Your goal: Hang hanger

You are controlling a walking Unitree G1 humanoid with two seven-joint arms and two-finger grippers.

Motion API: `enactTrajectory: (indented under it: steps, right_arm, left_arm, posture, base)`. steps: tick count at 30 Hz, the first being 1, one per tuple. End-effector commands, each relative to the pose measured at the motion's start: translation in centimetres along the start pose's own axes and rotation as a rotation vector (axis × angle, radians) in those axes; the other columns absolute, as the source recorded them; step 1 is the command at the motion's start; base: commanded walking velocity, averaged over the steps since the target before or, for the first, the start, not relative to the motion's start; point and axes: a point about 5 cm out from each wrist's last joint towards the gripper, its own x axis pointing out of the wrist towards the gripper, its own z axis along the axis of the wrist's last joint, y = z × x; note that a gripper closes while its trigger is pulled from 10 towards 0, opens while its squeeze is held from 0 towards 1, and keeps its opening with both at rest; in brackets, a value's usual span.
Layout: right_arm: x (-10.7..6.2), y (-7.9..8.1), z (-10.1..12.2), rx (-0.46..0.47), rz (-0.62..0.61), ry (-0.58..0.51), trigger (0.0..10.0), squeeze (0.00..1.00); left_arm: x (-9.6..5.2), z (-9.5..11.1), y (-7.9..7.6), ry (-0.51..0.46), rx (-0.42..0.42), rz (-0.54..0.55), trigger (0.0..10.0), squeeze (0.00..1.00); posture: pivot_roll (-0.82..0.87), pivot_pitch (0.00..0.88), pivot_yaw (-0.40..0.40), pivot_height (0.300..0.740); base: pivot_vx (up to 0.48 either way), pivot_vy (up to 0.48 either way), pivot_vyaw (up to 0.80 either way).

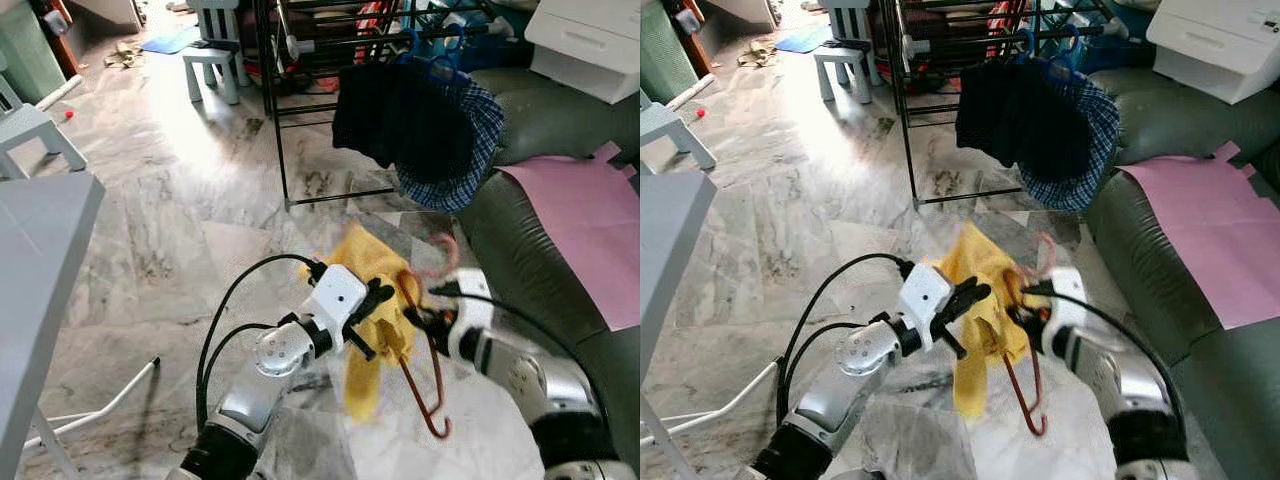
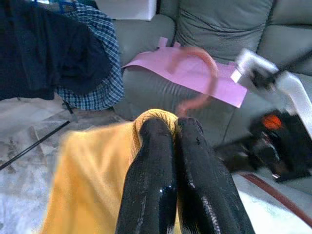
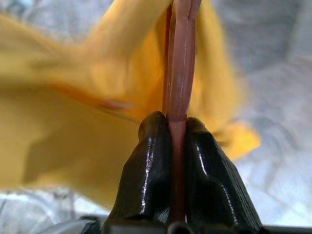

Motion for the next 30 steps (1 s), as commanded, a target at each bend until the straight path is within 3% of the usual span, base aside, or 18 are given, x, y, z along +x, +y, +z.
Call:
enactTrajectory:
  steps: [1, 7, 11, 16, 19, 21, 22, 23, 27, 30]
  right_arm:
    - [-0.2, 0.0, 1.9, 0.027, -0.022, -0.088, 10.0, 0.00]
    - [-0.3, -2.1, 3.8, 0.134, -0.182, -0.149, 10.0, 0.00]
    - [-0.5, -2.8, 3.7, 0.199, -0.195, -0.133, 10.0, 0.00]
    - [-0.6, -3.4, 4.0, 0.271, -0.235, -0.161, 10.0, 0.00]
    - [-0.7, -3.6, 5.4, 0.323, -0.248, -0.240, 10.0, 0.00]
    - [-1.3, -3.8, 7.7, 0.375, -0.245, -0.374, 10.0, 0.00]
    - [-1.3, -3.8, 7.7, 0.375, -0.245, -0.374, 10.0, 0.00]
    - [-1.8, -3.7, 9.3, 0.399, -0.218, -0.465, 10.0, 0.00]
    - [-2.6, -2.9, 11.8, 0.390, -0.160, -0.595, 10.0, 0.00]
    - [-1.8, -1.1, 11.9, 0.328, -0.074, -0.528, 10.0, 0.00]
  left_arm:
    - [0.4, 0.7, 0.0, -0.021, 0.012, -0.011, 10.0, 0.00]
    - [0.6, 1.0, 0.3, -0.034, 0.035, 0.015, 10.0, 0.00]
    - [0.2, 1.0, 1.5, -0.035, 0.039, 0.083, 10.0, 0.00]
    - [-0.3, 0.5, 1.9, -0.008, 0.048, 0.090, 10.0, 0.00]
    - [-0.5, 0.2, 1.9, 0.009, 0.062, 0.075, 10.0, 0.00]
    - [-0.4, -0.1, 1.8, 0.025, 0.073, 0.057, 10.0, 0.00]
    - [-0.4, -0.1, 1.8, 0.025, 0.073, 0.057, 10.0, 0.00]
    - [-0.4, -0.4, 1.6, 0.045, 0.078, 0.036, 10.0, 0.00]
    - [-0.5, -1.1, 0.9, 0.078, 0.082, -0.013, 10.0, 0.00]
    - [-0.5, -1.4, 0.4, 0.096, 0.102, -0.035, 10.0, 0.00]
  posture:
    - [-0.06, 0.064, -0.002, 0.740]
    - [-0.05, 0.060, -0.007, 0.740]
    - [-0.05, 0.059, -0.009, 0.740]
    - [-0.04, 0.060, -0.012, 0.740]
    - [-0.04, 0.060, -0.012, 0.740]
    - [-0.05, 0.057, -0.007, 0.740]
    - [-0.05, 0.057, -0.007, 0.740]
    - [-0.05, 0.057, -0.007, 0.740]
    - [-0.05, 0.056, -0.008, 0.740]
    - [-0.05, 0.055, -0.010, 0.740]
  base:
    - [0.000, 0.000, 0.00]
    - [0.000, 0.000, 0.00]
    - [0.000, 0.000, 0.00]
    - [0.000, 0.000, 0.00]
    - [0.000, 0.000, 0.00]
    - [0.000, 0.000, 0.00]
    - [0.000, 0.000, 0.00]
    - [0.000, 0.000, 0.00]
    - [0.000, 0.000, 0.00]
    - [0.000, 0.000, 0.00]
